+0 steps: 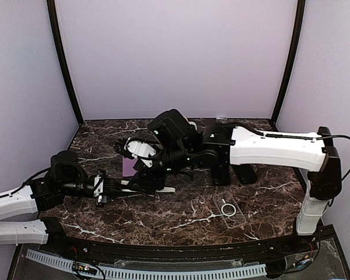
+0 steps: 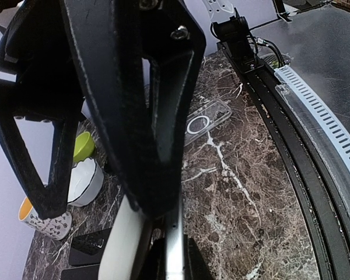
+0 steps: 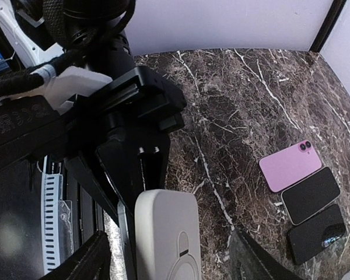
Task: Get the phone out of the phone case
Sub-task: Remove the phone case from the phone.
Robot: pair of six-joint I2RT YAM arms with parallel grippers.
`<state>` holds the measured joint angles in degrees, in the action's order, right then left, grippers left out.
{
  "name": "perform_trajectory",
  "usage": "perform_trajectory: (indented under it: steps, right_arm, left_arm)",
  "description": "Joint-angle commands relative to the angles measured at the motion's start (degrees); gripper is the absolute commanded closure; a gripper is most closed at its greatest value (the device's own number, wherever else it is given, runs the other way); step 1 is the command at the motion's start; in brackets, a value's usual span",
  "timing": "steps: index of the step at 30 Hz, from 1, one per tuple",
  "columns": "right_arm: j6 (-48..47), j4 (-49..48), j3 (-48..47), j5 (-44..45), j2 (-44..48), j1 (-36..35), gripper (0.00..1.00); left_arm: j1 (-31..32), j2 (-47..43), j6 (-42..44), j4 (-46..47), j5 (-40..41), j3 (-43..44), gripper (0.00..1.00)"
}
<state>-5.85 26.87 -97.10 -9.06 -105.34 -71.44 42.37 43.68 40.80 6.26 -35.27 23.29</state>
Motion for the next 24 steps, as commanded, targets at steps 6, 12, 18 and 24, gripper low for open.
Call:
perform_trajectory:
  steps: [6,12,18,24]
  right_arm:
    - [-1.18,2.86,-5.55,4.27,-3.89,-1.18,0.46]
    - [-1.87,3.90,-6.42,4.68,-5.29,-1.67,0.50]
    - [-1.56,3.14,-5.77,3.53,-4.85,-1.77,0.50]
    - [-2.67,4.76,-6.31,7.11,-5.84,-2.19,0.57]
  left_arm:
    - [-0.02,-0.31,-0.83,1.58,-0.69,2.95,1.00]
    - [-0.02,0.07,-1.03,2.08,-0.25,2.78,1.00]
    - [-0.05,0.45,-1.15,1.75,-0.16,3.04,1.00]
    - [-0.01,0.18,-1.19,1.58,0.50,2.99,1.00]
